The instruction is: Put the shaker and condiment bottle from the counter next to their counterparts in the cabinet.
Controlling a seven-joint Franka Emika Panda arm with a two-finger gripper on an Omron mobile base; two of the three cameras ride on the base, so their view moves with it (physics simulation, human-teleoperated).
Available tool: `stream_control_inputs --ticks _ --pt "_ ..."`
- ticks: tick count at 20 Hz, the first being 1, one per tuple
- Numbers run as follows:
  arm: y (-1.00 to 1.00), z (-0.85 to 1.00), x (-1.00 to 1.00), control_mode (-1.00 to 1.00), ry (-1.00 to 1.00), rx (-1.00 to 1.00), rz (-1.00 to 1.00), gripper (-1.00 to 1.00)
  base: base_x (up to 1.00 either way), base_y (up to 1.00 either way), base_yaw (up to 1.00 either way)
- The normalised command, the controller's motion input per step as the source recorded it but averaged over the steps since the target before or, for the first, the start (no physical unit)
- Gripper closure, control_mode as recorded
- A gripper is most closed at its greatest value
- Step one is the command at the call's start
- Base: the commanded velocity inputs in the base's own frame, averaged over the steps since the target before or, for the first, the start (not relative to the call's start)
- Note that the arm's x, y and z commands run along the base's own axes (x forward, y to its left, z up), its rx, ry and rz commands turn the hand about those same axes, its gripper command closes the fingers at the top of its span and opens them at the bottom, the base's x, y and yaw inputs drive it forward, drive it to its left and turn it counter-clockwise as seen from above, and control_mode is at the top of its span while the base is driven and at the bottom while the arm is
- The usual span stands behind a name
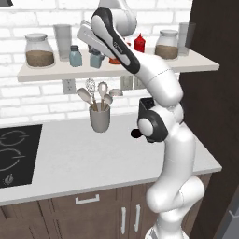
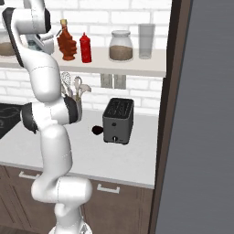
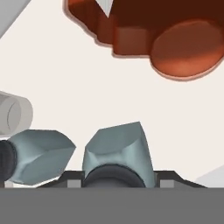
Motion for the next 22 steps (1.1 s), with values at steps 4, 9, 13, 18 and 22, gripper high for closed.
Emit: stream_control_inputs --ticks 4,9,13,18,22 --pt "0.0 0.0 0.18 -1.0 0.0 0.03 0.0 1.0 0.0 0.0 0.0" --pt "0.03 -0.06 0.23 -1.0 0.0 0.03 0.0 1.0 0.0 0.0 0.0" --pt "0.11 -0.17 0.2 -1.0 0.0 0.01 0.0 1.0 0.0 0.0 0.0" --pt "0.2 -0.26 0.18 -1.0 0.0 0.0 0.0 1.0 0.0 0.0 0.0" --pt "0.24 -0.29 0.18 -1.0 0.01 0.0 0.0 1.0 0.0 0.0 0.0"
